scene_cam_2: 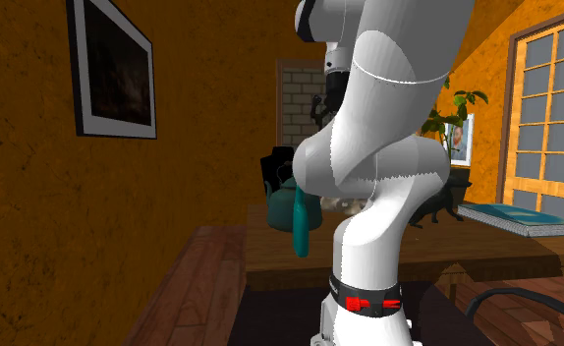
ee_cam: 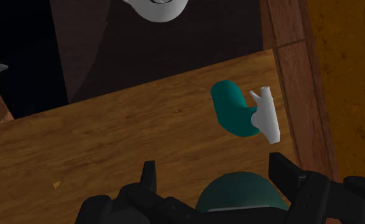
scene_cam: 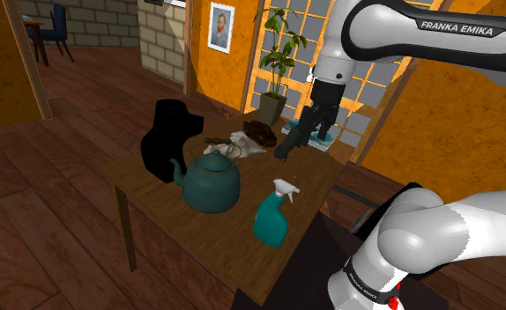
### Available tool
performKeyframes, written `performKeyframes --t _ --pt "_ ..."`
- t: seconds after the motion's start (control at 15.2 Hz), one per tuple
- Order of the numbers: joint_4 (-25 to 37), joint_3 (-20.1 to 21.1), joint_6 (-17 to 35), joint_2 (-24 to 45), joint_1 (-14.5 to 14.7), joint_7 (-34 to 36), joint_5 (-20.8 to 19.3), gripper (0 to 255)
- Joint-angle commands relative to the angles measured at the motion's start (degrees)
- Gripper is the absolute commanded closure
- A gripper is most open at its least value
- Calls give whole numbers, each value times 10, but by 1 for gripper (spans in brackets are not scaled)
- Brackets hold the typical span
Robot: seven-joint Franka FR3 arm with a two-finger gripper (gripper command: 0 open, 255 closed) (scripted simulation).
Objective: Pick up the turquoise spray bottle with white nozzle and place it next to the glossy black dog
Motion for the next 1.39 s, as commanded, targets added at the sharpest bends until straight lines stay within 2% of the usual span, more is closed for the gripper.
performKeyframes --t 0.0,0.66,1.12,1.32 --pt "0 0 0 0 0 0 0 0" --pt "-137 104 140 -30 67 63 76 0" --pt "-188 113 196 -24 72 62 86 0" --pt "-191 113 201 -23 72 62 86 0"
